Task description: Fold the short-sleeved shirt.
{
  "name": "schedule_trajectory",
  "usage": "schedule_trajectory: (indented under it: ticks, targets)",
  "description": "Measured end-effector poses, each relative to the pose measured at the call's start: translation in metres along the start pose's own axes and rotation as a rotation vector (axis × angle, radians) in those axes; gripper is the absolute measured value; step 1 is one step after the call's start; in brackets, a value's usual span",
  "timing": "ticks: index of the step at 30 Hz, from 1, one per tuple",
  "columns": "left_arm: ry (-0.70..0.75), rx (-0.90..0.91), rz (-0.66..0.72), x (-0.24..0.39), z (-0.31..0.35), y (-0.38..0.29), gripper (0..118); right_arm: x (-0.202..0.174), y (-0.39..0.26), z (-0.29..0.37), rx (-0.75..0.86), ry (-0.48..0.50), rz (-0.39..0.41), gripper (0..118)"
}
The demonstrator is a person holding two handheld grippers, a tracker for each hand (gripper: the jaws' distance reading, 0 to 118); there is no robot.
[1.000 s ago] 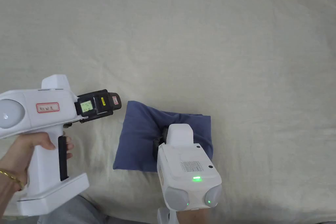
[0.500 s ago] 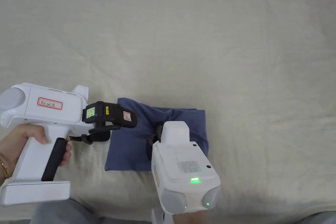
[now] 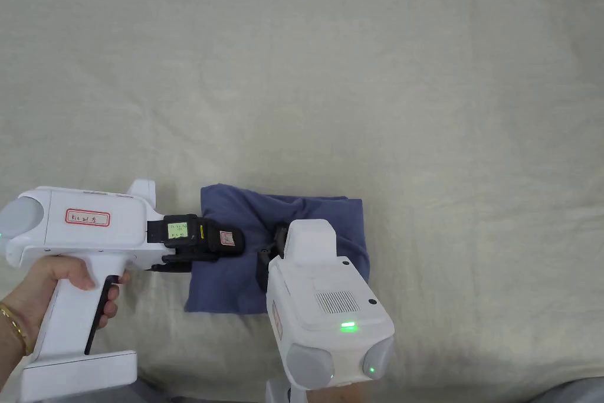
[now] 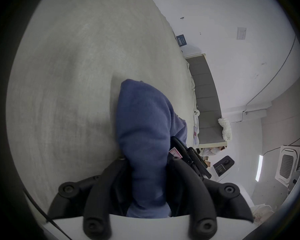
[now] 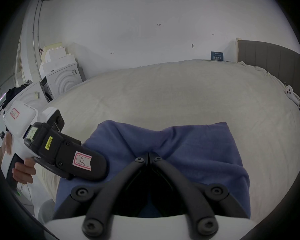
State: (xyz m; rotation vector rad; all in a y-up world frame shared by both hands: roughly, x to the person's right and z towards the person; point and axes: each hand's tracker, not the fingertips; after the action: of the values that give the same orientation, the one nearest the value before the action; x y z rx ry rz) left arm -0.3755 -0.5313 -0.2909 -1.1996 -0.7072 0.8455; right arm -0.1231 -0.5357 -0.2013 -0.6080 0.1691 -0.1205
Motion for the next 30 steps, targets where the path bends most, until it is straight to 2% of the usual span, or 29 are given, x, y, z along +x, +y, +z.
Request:
schedule_trajectory:
  ticks: [4, 7, 11, 16, 18, 21, 26, 30]
  targets:
    - [0.220, 0.001, -0.021, 0.036, -0.003, 0.000, 23, 0.003, 0.010, 0.001, -0.028, 0.014, 0.001, 0]
    - [0.328, -0.001, -0.019, 0.062, -0.006, 0.002, 22, 0.013, 0.025, 0.015, -0.020, 0.045, -0.043, 0]
    - [0.345, 0.009, -0.092, 0.088, 0.006, 0.004, 22, 0.034, 0.063, 0.056, 0.116, 0.061, -0.024, 0]
    - [0.477, 0.041, -0.157, 0.103, 0.045, 0.015, 22, 0.077, 0.122, 0.121, 0.307, 0.026, 0.014, 0]
    - [0.536, 0.071, -0.158, 0.102, 0.070, 0.022, 22, 0.095, 0.145, 0.142, 0.378, -0.017, 0.075, 0]
    - [0.641, 0.128, -0.177, 0.094, 0.109, 0.032, 22, 0.120, 0.170, 0.162, 0.445, -0.102, 0.124, 0]
    - [0.808, 0.174, -0.101, 0.065, 0.172, 0.059, 22, 0.151, 0.184, 0.175, 0.470, -0.247, 0.047, 0]
    - [0.973, 0.172, -0.063, 0.036, 0.219, 0.084, 22, 0.161, 0.184, 0.178, 0.464, -0.337, 0.027, 0]
